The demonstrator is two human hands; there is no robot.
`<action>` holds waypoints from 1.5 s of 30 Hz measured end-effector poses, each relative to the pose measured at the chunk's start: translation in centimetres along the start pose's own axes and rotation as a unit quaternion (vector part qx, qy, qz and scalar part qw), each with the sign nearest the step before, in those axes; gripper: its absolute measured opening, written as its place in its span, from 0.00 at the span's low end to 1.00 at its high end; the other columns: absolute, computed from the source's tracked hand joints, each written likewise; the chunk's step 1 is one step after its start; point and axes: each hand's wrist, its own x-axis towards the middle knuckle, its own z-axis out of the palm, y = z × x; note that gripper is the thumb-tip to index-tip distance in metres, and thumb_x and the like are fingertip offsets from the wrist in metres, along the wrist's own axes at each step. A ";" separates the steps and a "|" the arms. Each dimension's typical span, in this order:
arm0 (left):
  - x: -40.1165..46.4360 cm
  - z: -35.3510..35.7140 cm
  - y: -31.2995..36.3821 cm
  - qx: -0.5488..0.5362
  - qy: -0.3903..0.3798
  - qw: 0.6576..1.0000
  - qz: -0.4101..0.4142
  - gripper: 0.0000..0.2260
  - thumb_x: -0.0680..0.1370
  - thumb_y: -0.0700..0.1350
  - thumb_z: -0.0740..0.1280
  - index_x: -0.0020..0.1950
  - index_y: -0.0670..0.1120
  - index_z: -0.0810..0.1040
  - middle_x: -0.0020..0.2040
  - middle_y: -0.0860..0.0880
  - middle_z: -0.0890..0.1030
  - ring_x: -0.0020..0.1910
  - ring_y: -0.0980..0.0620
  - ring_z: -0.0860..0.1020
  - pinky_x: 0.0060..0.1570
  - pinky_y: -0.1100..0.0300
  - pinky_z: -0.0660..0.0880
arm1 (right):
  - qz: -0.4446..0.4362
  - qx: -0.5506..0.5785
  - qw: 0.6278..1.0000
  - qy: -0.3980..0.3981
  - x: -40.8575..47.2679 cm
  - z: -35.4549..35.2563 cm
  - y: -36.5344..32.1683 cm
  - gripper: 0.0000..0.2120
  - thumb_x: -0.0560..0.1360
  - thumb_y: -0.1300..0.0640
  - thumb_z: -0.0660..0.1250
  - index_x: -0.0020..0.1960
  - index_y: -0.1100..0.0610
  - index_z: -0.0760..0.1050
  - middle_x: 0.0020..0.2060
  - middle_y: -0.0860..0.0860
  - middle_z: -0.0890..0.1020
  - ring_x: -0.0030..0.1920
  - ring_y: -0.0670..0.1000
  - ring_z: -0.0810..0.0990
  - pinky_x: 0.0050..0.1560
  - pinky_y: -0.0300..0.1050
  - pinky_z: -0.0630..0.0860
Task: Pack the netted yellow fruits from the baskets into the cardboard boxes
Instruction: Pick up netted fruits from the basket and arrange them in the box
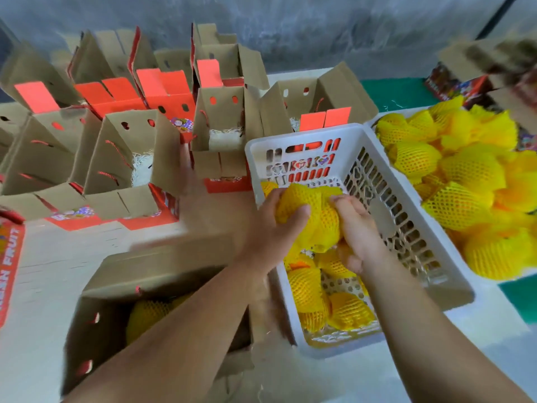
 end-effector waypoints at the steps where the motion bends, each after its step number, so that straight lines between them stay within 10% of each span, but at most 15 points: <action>1: -1.3 -0.9 0.4 -0.069 0.011 0.997 -0.025 0.19 0.76 0.60 0.72 0.64 0.55 0.78 0.55 0.55 0.86 0.54 0.55 0.85 0.50 0.54 0.83 | 0.018 0.036 0.999 -0.017 -1.7 0.9 0.1 0.08 0.79 0.50 0.68 0.51 0.54 0.77 0.30 0.51 0.79 0.24 0.49 0.78 0.22 0.40 0.72; 5: -7.0 -5.8 0.6 -0.208 0.057 0.959 -0.182 0.12 0.77 0.60 0.72 0.59 0.64 0.79 0.54 0.58 0.85 0.52 0.53 0.86 0.46 0.48 0.85 | 0.029 0.140 0.989 -0.039 -7.4 5.8 0.9 0.08 0.79 0.52 0.70 0.49 0.55 0.74 0.42 0.60 0.78 0.44 0.58 0.78 0.47 0.64 0.79; 11: -14.4 -15.2 -0.6 -0.365 0.019 0.895 -0.258 0.29 0.69 0.56 0.79 0.68 0.53 0.78 0.64 0.44 0.84 0.60 0.41 0.83 0.51 0.41 0.82 | 0.055 0.117 0.984 -0.123 -13.4 13.7 1.6 0.15 0.79 0.46 0.71 0.51 0.58 0.80 0.44 0.58 0.83 0.44 0.57 0.82 0.46 0.51 0.80; 16: -17.2 -21.9 -1.8 -0.469 -0.003 0.859 -0.205 0.21 0.79 0.55 0.66 0.67 0.45 0.82 0.70 0.41 0.79 0.68 0.39 0.79 0.65 0.36 0.75 | 0.081 0.089 0.951 -0.284 -15.9 16.7 2.8 0.12 0.77 0.59 0.71 0.61 0.53 0.78 0.60 0.62 0.83 0.56 0.57 0.83 0.56 0.57 0.81; 25: -18.5 -26.2 -3.4 -0.240 0.133 0.948 -0.161 0.15 0.79 0.50 0.72 0.64 0.57 0.78 0.61 0.50 0.84 0.58 0.49 0.84 0.55 0.42 0.82 | -0.019 -0.130 0.977 -0.167 -16.3 17.8 7.0 0.02 0.78 0.52 0.73 0.48 0.49 0.84 0.44 0.50 0.87 0.45 0.50 0.84 0.47 0.48 0.81; 30: -19.3 -26.8 -5.5 -0.053 0.243 0.965 -0.085 0.16 0.73 0.66 0.70 0.58 0.64 0.75 0.50 0.59 0.83 0.50 0.61 0.82 0.50 0.57 0.80 | -0.044 -0.485 0.822 -0.295 -15.9 23.3 11.8 0.19 0.71 0.46 0.76 0.57 0.49 0.75 0.52 0.47 0.79 0.47 0.47 0.77 0.46 0.42 0.74; 34: -18.6 -25.8 -6.5 0.115 0.257 0.958 -0.053 0.18 0.76 0.63 0.67 0.62 0.58 0.73 0.52 0.58 0.81 0.49 0.64 0.78 0.46 0.72 0.72 | -0.018 -0.656 0.656 -0.373 -16.0 28.2 15.4 0.36 0.74 0.33 0.63 0.75 0.52 0.69 0.73 0.55 0.71 0.71 0.58 0.71 0.67 0.51 0.72; 37: -18.9 -25.5 -7.3 0.178 0.243 0.953 -0.042 0.23 0.78 0.61 0.66 0.69 0.52 0.72 0.59 0.53 0.79 0.57 0.54 0.78 0.55 0.58 0.75 | -0.012 -0.595 0.678 -0.431 -16.8 29.4 16.3 0.31 0.81 0.36 0.56 0.81 0.45 0.58 0.80 0.47 0.63 0.80 0.53 0.60 0.78 0.56 0.60; 41: -19.8 -25.1 -8.0 0.162 0.289 0.943 -0.026 0.23 0.81 0.57 0.68 0.73 0.50 0.69 0.64 0.51 0.76 0.62 0.53 0.76 0.61 0.55 0.75 | 0.001 -0.660 0.619 -0.426 -17.5 29.6 15.8 0.24 0.87 0.50 0.55 0.81 0.53 0.60 0.80 0.53 0.64 0.79 0.57 0.62 0.78 0.55 0.59; 45: -19.7 -24.3 -8.2 0.247 0.269 0.931 -0.012 0.25 0.80 0.56 0.68 0.73 0.46 0.69 0.68 0.48 0.73 0.64 0.49 0.75 0.51 0.58 0.70 | 0.028 -0.692 0.599 -0.402 -18.6 29.3 13.9 0.17 0.84 0.54 0.61 0.72 0.59 0.73 0.69 0.57 0.76 0.70 0.60 0.74 0.64 0.53 0.71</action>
